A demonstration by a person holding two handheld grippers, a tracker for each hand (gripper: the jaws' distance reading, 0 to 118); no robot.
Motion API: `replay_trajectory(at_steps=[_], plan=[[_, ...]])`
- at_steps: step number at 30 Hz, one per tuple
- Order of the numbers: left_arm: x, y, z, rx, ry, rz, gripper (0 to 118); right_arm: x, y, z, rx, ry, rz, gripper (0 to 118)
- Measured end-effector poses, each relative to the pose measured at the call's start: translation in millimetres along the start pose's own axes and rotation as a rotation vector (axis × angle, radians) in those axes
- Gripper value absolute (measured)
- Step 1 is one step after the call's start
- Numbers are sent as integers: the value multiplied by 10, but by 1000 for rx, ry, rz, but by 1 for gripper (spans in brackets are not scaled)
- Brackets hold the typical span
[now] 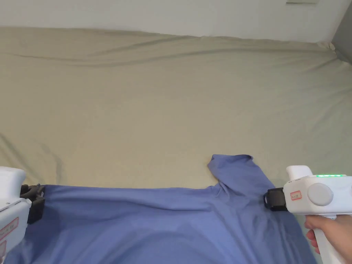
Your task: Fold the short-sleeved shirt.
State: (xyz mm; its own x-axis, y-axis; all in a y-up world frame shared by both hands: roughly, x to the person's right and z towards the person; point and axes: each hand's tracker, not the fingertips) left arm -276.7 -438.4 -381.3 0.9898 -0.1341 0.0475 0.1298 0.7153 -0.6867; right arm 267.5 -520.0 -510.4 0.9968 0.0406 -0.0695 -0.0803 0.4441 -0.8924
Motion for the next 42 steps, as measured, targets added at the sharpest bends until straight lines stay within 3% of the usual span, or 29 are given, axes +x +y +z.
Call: replay_trajectory(at_steps=[2,3,4,5,11,18,24,30,39,42], plan=[[-21,-30,-22,-16,-1,17,4,-80,-1,74,6,1,27,57],[-31,-50,-19,-22,-5,29,4,-126,11,92,14,-12,63,41],[-41,-62,-22,-27,-6,35,4,-151,21,112,22,-61,105,13],[-50,-68,-22,-30,-4,37,4,-156,30,156,39,-50,112,1],[-102,22,277,-7,2,41,4,-64,43,889,102,7,63,1],[-235,2,836,4,21,-12,4,-35,-339,1938,139,29,117,1],[-278,-410,1183,-57,12,-59,4,-72,-972,2379,66,67,174,1],[-236,-1010,1290,-190,-30,-106,4,-104,-1606,2334,-108,60,227,1],[-193,-1666,1000,-394,-88,-216,4,-55,-2280,1814,-329,101,221,1],[-160,-1723,917,-411,-86,-217,4,-46,-2335,1658,-337,106,206,1]])
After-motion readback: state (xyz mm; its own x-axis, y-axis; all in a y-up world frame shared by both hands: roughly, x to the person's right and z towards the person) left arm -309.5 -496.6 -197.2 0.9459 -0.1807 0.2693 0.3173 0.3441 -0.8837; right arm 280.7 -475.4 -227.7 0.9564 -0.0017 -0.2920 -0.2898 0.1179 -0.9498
